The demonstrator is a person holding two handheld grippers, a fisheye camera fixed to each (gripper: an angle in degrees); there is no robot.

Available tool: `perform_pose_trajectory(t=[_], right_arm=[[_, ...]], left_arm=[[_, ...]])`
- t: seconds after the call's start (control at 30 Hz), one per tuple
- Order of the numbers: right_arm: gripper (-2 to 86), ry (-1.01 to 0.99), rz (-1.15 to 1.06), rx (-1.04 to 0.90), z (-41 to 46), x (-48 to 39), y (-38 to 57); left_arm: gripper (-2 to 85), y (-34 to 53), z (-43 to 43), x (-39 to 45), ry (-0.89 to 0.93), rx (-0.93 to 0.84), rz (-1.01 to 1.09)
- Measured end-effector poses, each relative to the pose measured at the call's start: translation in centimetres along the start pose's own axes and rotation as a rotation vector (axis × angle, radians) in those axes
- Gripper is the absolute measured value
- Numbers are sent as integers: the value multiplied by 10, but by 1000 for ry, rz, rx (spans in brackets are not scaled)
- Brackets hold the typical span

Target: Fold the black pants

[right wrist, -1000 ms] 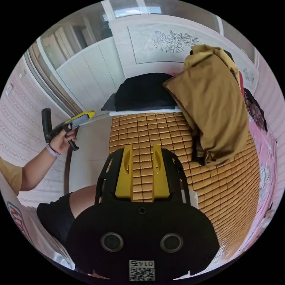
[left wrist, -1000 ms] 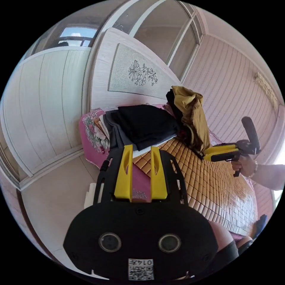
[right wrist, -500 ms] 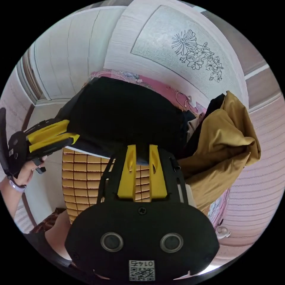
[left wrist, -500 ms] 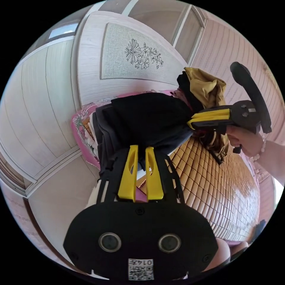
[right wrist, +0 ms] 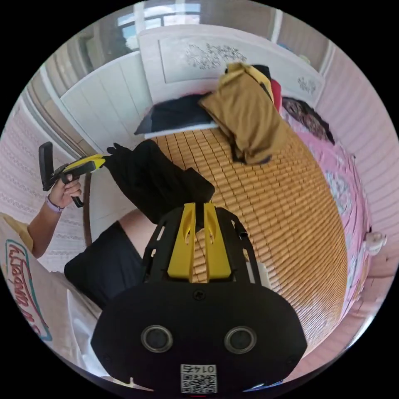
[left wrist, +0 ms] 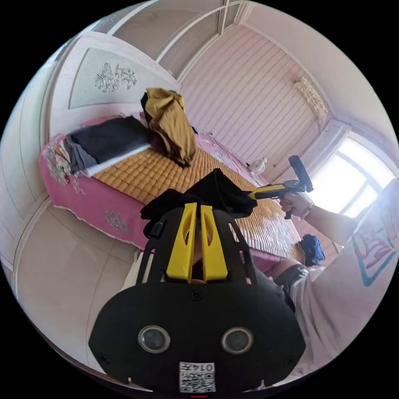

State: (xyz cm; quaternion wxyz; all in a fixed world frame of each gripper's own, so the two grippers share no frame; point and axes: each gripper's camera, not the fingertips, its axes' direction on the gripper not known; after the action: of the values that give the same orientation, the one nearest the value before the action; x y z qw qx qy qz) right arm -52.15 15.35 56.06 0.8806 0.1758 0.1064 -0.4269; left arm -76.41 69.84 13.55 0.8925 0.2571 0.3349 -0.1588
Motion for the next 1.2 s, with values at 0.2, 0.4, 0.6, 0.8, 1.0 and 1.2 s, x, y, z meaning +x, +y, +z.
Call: perform_pose_trajectory(t=[0.2,0.4,0.6,0.8,1.0,1.2], right_arm=[[5,-36,287,-30,4,28,127],[43,-167,104,196,-25,-11,123],[121,-263,-153,73,-3,-64,75],[54,-228,-218,-95,4,-70,75],[3,-243,-25,88,-71,4,146],[1,-84,304,389,-198,125,282]], left_arm=[[-9,43,19,21,15,-144,-108],[-10,39,4,30,-20,-123,-101],[-10,40,-9,41,-46,-116,-94],[-10,46,-7,53,-99,-151,-82],[-10,43,-2,58,-123,-158,-130],[-10,26,-3,65,-125,-100,-137]])
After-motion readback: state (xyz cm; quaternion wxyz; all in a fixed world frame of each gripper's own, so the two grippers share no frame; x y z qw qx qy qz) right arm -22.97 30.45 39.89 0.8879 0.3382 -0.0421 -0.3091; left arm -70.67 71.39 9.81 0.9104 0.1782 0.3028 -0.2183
